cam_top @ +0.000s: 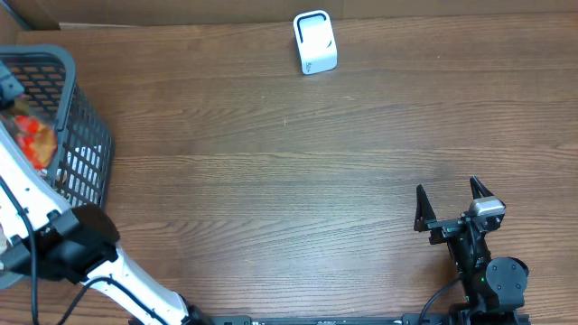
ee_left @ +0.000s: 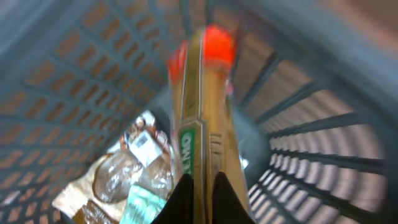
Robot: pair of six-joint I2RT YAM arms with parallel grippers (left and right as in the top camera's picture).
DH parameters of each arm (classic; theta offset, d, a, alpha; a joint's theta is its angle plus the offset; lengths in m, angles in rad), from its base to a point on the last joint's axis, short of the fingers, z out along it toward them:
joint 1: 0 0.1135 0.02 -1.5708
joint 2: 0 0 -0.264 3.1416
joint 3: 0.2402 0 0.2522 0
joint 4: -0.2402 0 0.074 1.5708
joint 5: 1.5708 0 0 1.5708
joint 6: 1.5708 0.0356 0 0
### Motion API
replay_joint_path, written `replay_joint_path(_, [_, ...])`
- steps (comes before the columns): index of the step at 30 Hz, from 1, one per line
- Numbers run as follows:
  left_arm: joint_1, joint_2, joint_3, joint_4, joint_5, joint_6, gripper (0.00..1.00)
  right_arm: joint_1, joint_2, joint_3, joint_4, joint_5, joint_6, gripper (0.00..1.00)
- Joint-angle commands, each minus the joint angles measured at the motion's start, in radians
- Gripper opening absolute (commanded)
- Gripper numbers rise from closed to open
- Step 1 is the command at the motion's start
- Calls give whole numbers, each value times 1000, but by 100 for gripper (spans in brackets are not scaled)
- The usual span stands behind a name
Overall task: Scan the item barcode
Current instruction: 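Grasp the orange-capped sausage packs in the basket with the left gripper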
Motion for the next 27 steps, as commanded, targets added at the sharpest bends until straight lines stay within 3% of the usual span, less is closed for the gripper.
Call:
replay_joint_path(1, [8, -84, 43, -4, 27, -74, 4, 6, -10, -11, 5, 10, -4, 100])
replay_joint_path(9, [37, -75, 35, -77, 62, -164, 4, 6, -10, -11, 5, 10, -4, 100])
replay_joint_path(11, [44, -69, 22, -98, 62, -193, 37, 6, -10, -11, 5, 10, -4, 100])
replay_joint_path(13, [53, -57, 8, -124, 61, -187, 59, 6, -10, -11, 5, 10, -4, 100])
replay_joint_path(15, [66, -39, -12, -142, 61, -185, 66, 6, -10, -11, 5, 10, -4, 100])
replay_joint_path(19, [101, -24, -109, -143, 61, -144, 68, 6, -10, -11, 5, 10, -5, 100])
replay_joint_path(20, [113, -24, -143, -135, 61, -116, 65, 6, -10, -11, 5, 10, -4, 100])
replay_joint_path(21, [132, -24, -196, -128, 58, -79, 55, 6, -10, -11, 5, 10, -4, 100])
replay_joint_path(22, [143, -24, -229, -118, 55, -71, 54, 6, -10, -11, 5, 10, -4, 100])
replay_joint_path(25, [167, -24, -334, -65, 50, -8, 54, 6, -10, -11, 5, 10, -4, 100])
replay_joint_path(27, [175, -24, -409, -22, 50, 51, 59, 6, -10, -11, 5, 10, -4, 100])
